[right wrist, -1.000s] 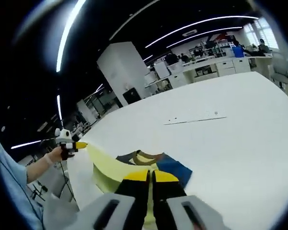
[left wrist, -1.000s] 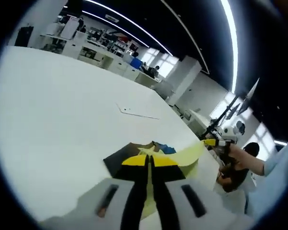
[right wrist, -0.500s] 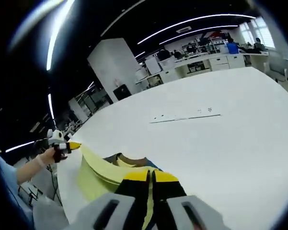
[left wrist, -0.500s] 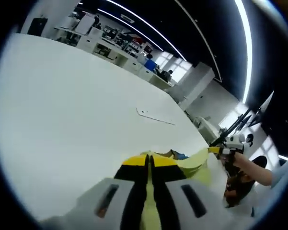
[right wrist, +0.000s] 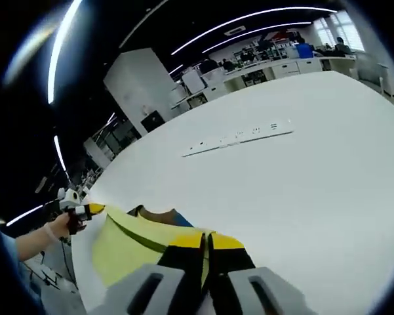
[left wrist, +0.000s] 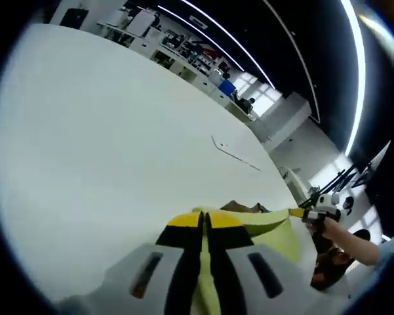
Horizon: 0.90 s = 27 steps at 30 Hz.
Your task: Fold the garment on the visible template until the final outline fits inside the template.
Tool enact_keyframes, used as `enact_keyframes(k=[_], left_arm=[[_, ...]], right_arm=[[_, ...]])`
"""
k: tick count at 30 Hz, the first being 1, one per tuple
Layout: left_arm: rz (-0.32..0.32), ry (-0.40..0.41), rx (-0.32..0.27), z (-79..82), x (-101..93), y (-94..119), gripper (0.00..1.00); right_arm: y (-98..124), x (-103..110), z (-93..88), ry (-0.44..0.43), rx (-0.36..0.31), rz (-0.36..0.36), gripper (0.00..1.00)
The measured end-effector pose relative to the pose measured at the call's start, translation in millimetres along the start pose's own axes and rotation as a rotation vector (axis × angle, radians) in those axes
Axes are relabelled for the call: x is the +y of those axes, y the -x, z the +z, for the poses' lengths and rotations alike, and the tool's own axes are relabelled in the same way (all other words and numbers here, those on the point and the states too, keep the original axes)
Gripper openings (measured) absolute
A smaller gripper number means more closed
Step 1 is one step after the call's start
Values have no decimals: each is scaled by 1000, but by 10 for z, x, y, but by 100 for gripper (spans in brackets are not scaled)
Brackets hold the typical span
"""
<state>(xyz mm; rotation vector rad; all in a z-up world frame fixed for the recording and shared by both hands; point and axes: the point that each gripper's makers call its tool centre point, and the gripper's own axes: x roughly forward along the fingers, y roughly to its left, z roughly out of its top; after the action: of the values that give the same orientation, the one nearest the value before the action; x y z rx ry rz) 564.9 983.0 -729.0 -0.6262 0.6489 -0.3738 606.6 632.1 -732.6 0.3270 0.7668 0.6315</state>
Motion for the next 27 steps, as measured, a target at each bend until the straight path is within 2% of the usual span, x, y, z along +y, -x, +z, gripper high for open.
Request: enact_keyframes(k=[7, 14, 17, 20, 22, 24, 27], left_arm=[[25, 5, 29, -115, 108, -43, 0], [37, -5, 46, -163, 149, -73, 0], [4, -22, 42, -143, 91, -80, 0], [-1, -54, 46, -138, 78, -76, 0], [-32, -65, 53, -151, 26, -67, 1], [-49, -63, 61, -171, -6, -58, 6], [-58, -117, 74, -202, -49, -45, 19]], right_arm=[[-69, -67, -97, -26, 9, -14, 0], [-71, -65, -98, -13, -4, -11, 0], [-64, -44, -101, -3, -2, 4, 0], [-43, -15, -114, 13, -1, 25, 0], [-32, 1, -129, 16, 1, 33, 4], [-21, 33, -160, 22, 10, 48, 8], [9, 113, -196, 56, 17, 70, 15]])
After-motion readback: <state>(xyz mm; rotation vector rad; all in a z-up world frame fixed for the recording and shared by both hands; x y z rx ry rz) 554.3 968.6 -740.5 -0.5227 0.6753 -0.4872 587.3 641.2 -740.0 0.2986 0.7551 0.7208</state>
